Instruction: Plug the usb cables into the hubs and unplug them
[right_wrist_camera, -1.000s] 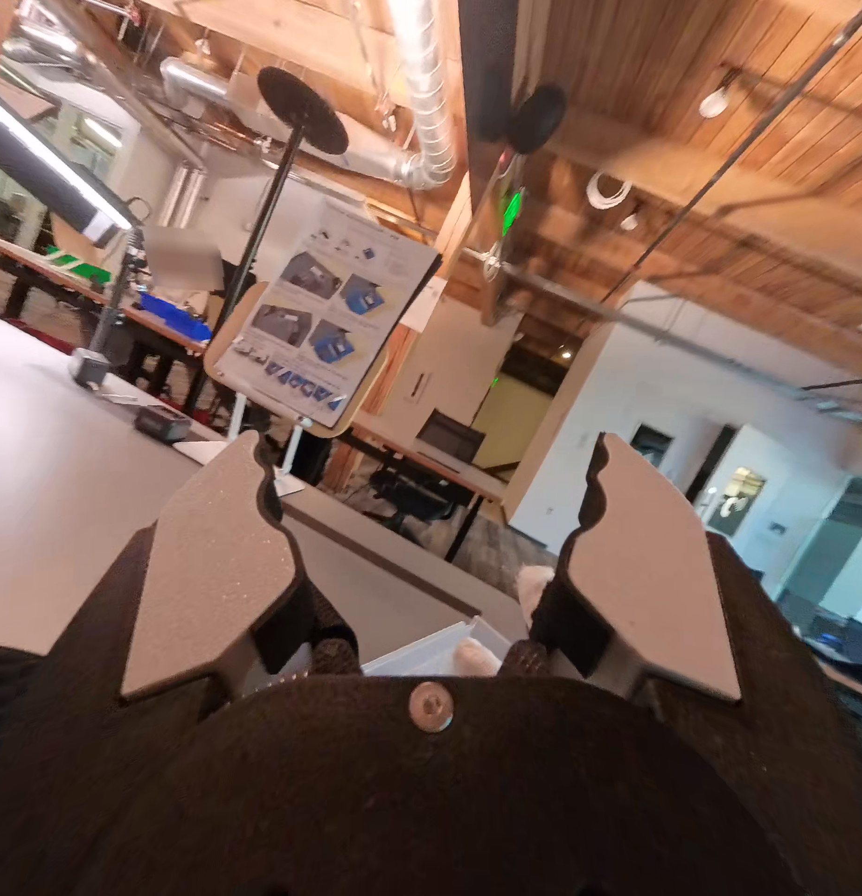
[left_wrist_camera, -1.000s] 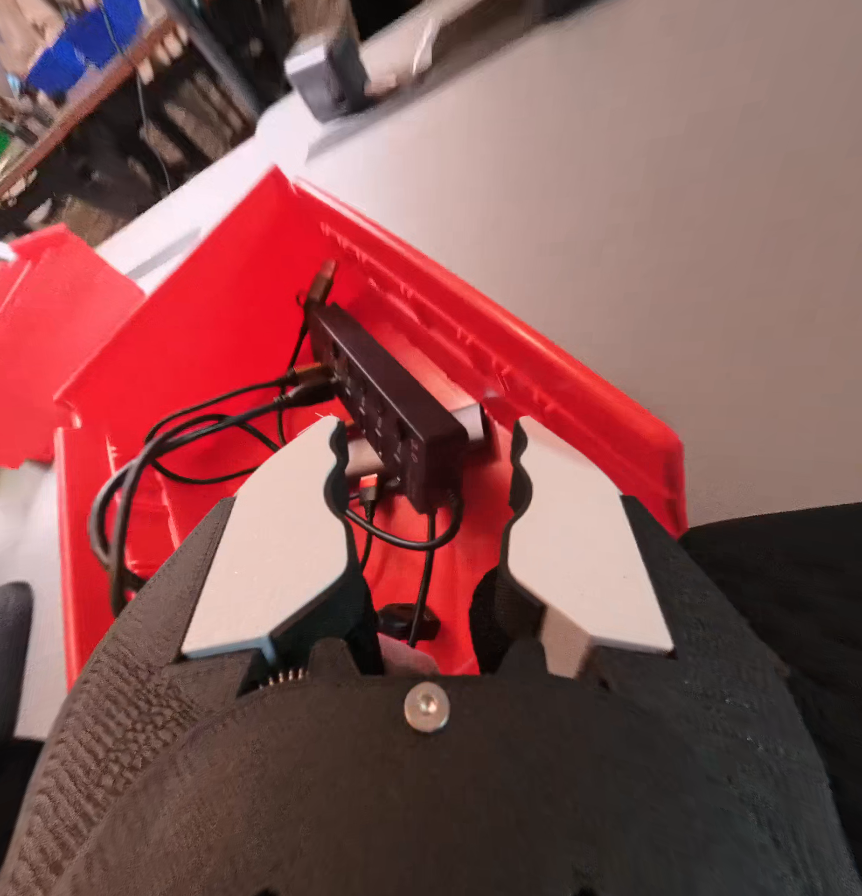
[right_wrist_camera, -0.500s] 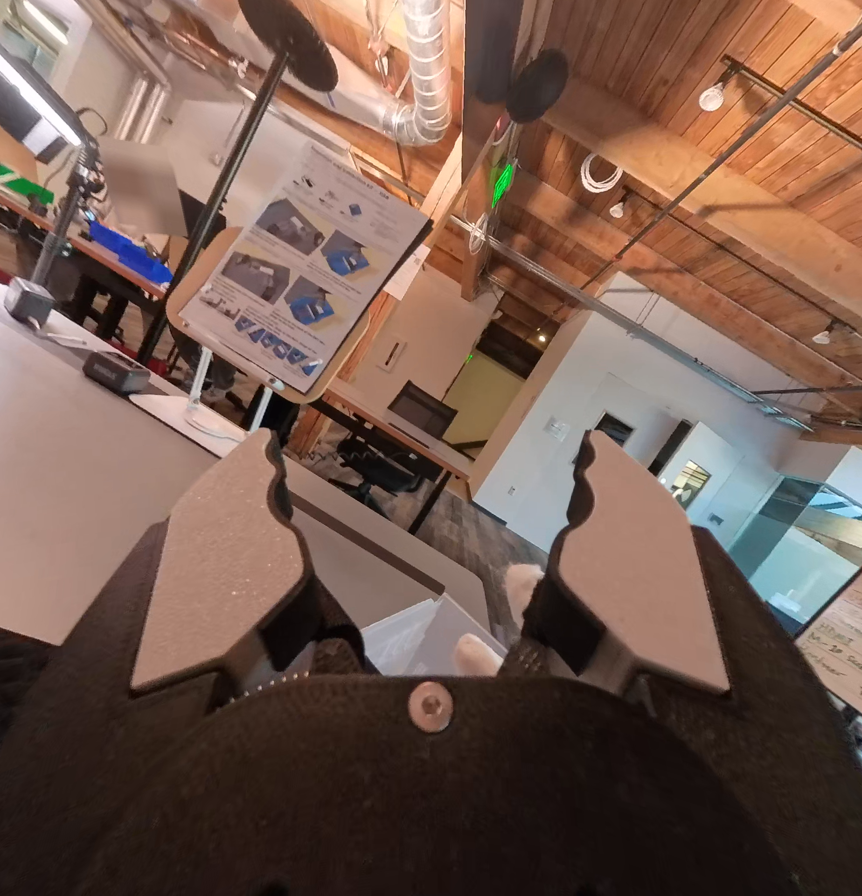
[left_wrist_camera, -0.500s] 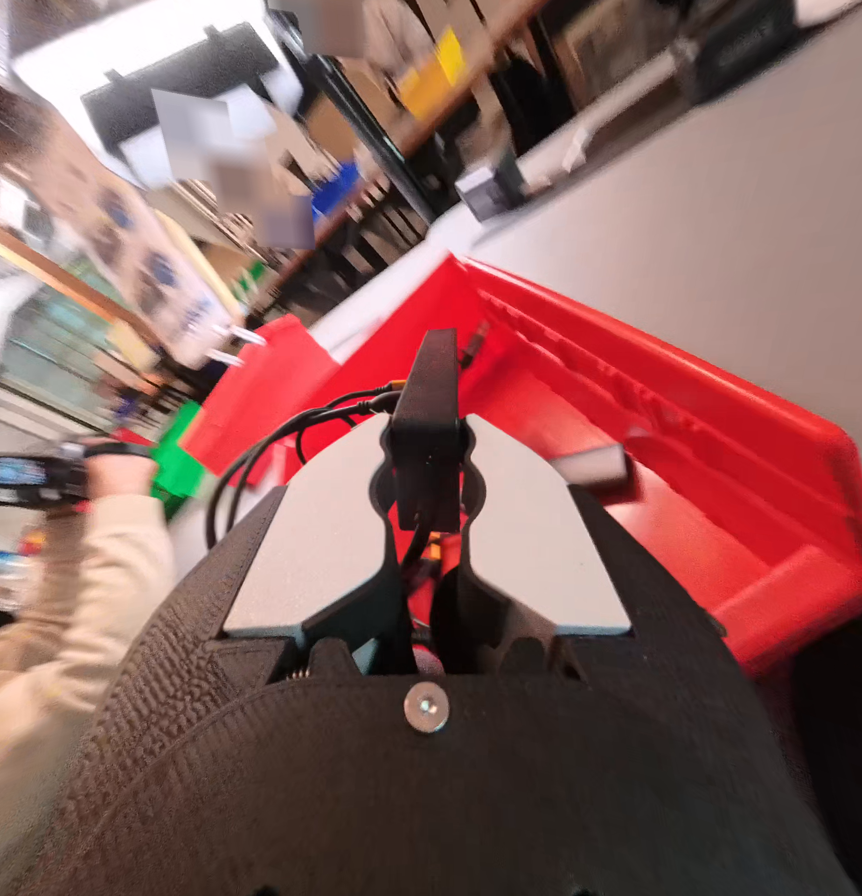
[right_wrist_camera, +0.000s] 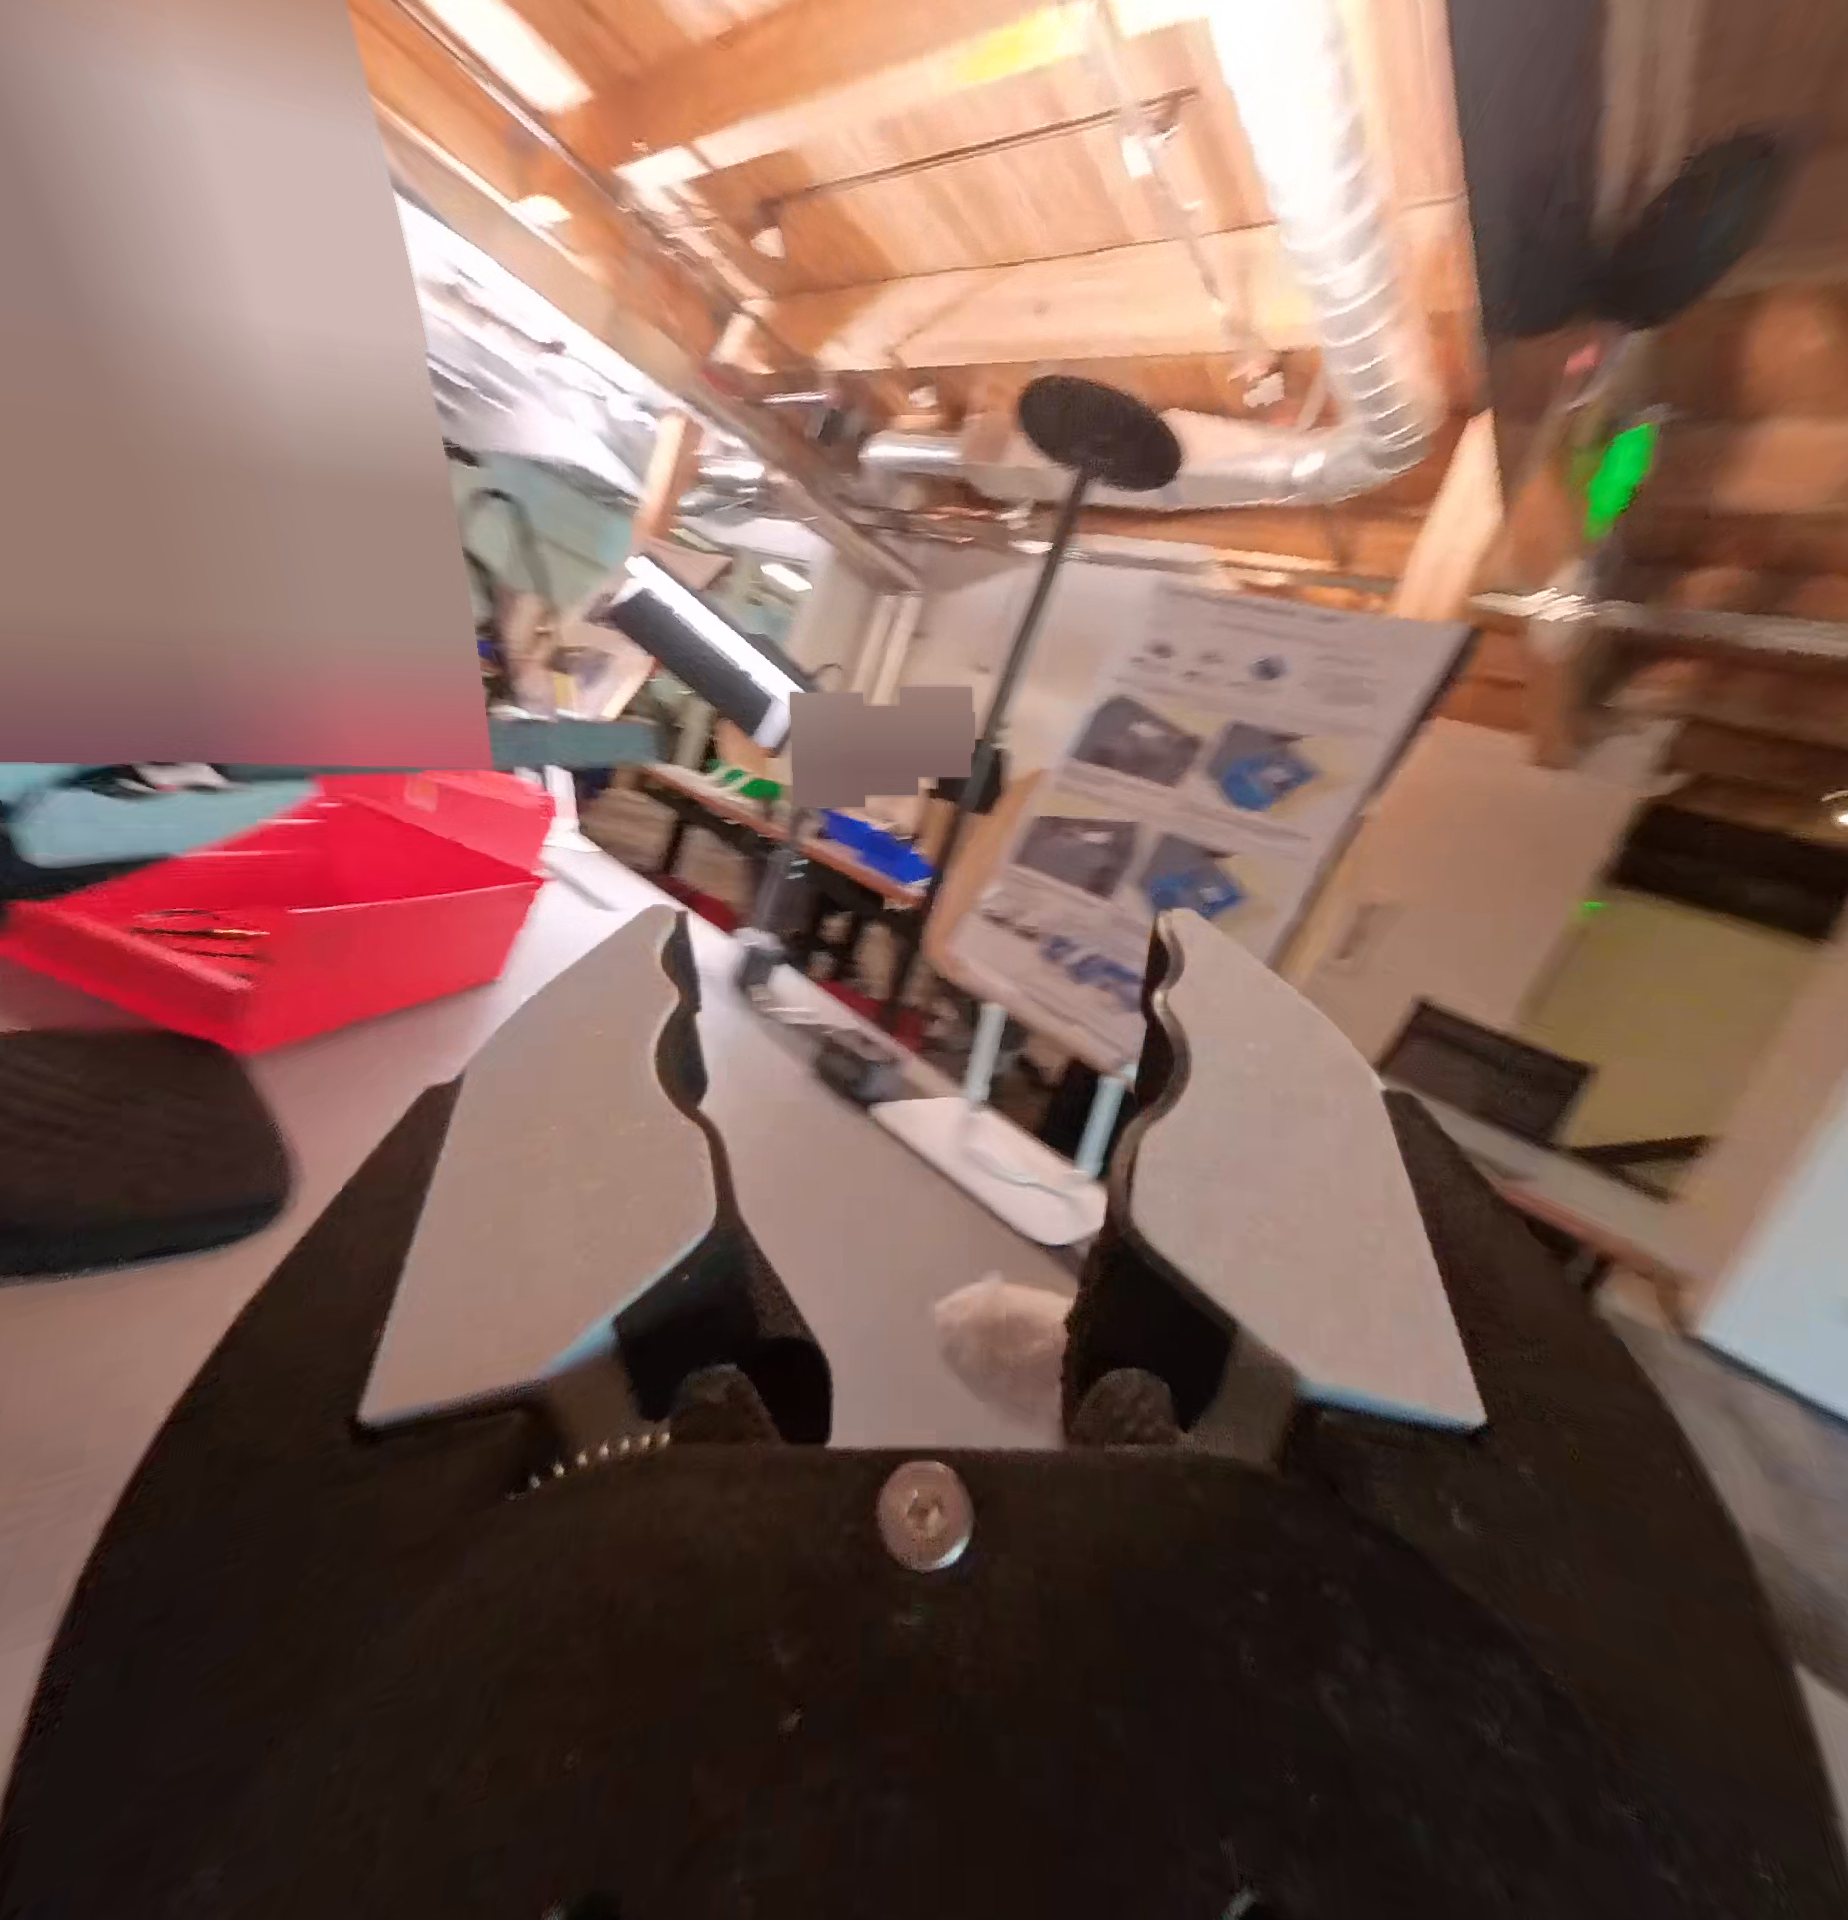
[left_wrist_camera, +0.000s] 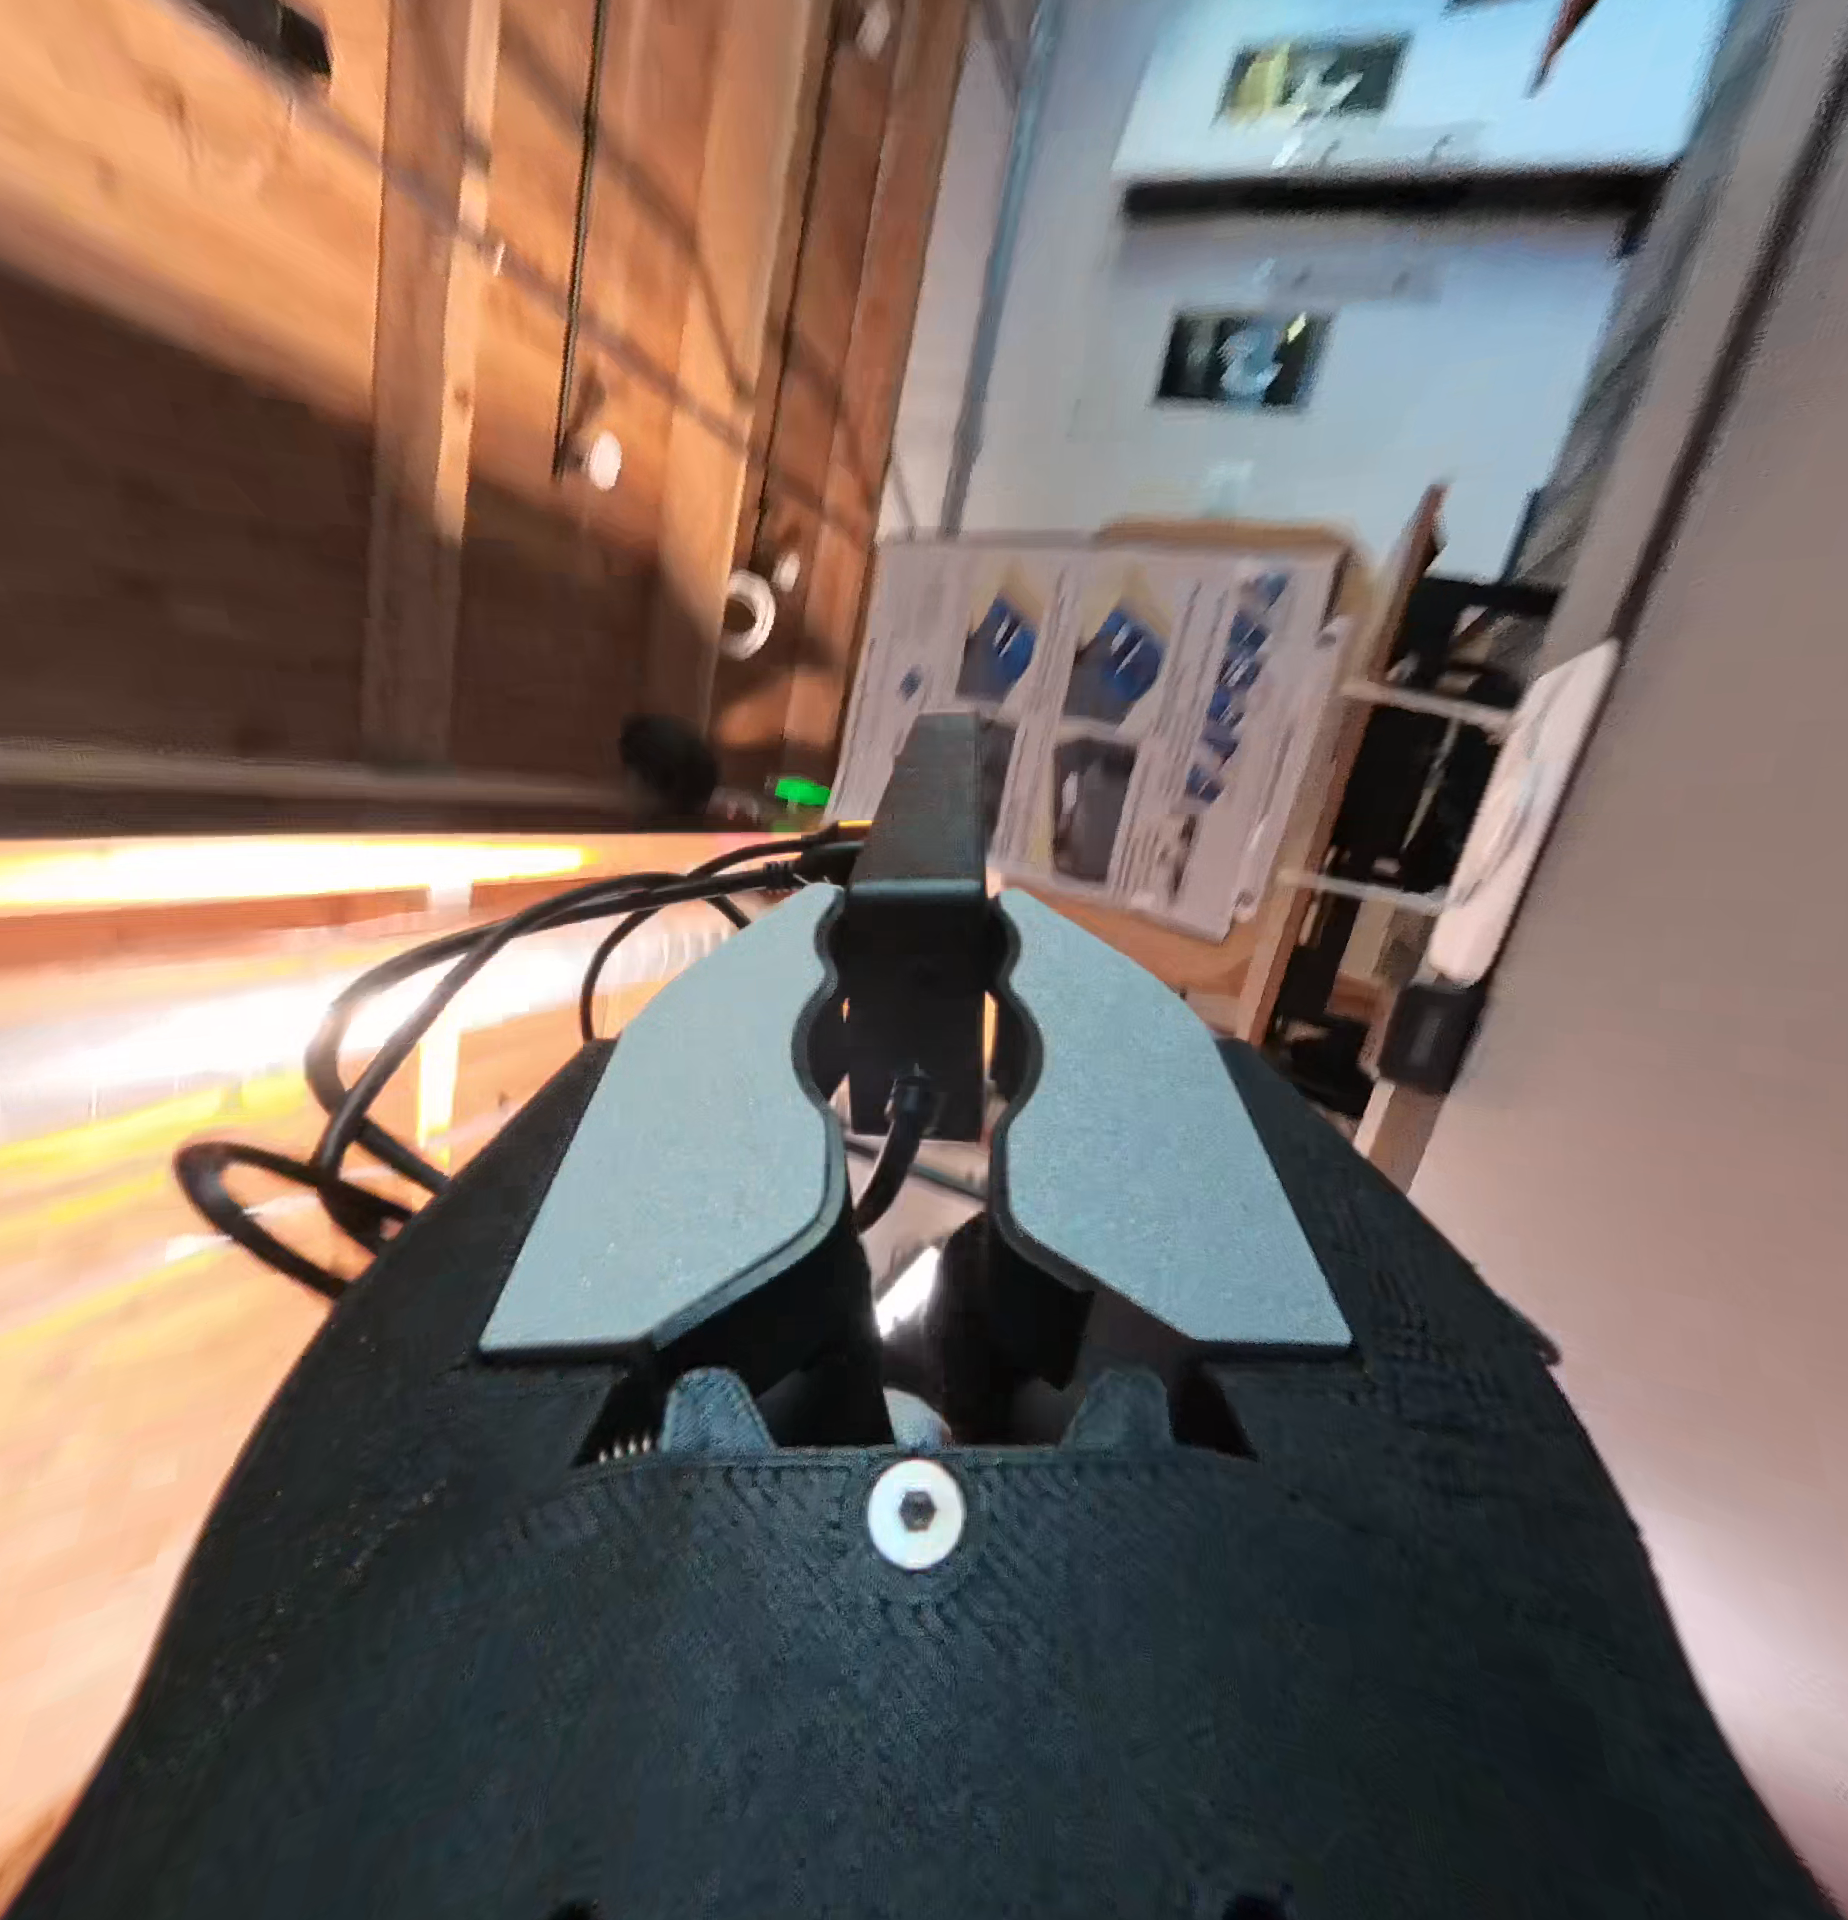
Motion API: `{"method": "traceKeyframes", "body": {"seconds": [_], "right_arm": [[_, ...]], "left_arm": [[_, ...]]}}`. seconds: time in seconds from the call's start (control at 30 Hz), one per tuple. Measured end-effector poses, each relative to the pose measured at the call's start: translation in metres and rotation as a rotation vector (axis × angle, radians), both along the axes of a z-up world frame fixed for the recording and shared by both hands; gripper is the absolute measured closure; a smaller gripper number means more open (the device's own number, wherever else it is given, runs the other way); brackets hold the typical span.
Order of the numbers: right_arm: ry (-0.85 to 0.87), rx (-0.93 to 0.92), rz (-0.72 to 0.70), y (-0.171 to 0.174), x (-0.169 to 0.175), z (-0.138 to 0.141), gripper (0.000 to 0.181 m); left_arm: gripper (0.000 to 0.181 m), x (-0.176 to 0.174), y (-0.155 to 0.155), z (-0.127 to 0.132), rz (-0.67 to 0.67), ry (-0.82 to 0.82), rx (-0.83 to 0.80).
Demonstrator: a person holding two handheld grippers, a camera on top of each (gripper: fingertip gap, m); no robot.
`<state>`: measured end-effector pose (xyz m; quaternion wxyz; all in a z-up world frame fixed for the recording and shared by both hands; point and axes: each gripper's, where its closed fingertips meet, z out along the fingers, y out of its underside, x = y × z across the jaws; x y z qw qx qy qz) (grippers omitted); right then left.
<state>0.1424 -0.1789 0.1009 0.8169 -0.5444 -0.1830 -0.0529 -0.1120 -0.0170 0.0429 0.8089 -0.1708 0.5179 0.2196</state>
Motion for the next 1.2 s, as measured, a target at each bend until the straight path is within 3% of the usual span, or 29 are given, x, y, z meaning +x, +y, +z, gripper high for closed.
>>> {"method": "traceKeyframes", "body": {"seconds": [0.13, 0.27, 0.6, 0.63, 0.67, 0.8, 1.0, 1.1, 1.2], "right_arm": [[0.009, -0.217, 0.184, 0.039, -0.054, -0.03, 0.111], [-0.062, -0.397, 0.246, 0.066, -0.091, -0.067, 0.112], [0.124, -0.547, 0.216, 0.119, -0.092, -0.112, 0.118], [0.119, -0.573, 0.213, 0.124, -0.095, -0.119, 0.122], [0.094, -0.586, 0.204, 0.127, -0.096, -0.124, 0.146], [0.038, -0.454, 0.135, 0.13, -0.088, -0.113, 0.153], [-0.229, 0.032, -0.076, 0.097, -0.068, -0.056, 0.153], [-0.354, 0.198, -0.166, 0.073, -0.061, -0.037, 0.153], [-0.438, 0.304, -0.193, 0.055, -0.062, -0.026, 0.153]], "left_arm": [[0.158, 0.052, -0.04, -0.031, -0.164, 0.16, 0.042], [0.158, 0.077, -0.061, -0.056, -0.244, 0.277, 0.087], [0.158, 0.087, -0.091, -0.092, -0.352, 0.477, 0.23], [0.158, 0.089, -0.094, -0.095, -0.363, 0.493, 0.244], [0.158, 0.091, -0.095, -0.099, -0.363, 0.515, 0.242], [0.157, 0.096, -0.088, -0.097, -0.338, 0.447, 0.223], [0.155, 0.085, -0.077, -0.097, -0.46, 0.3, -0.054], [0.155, 0.066, -0.058, -0.085, -0.587, 0.125, -0.339], [0.157, 0.046, -0.019, -0.054, -0.714, -0.138, -0.688]]}}
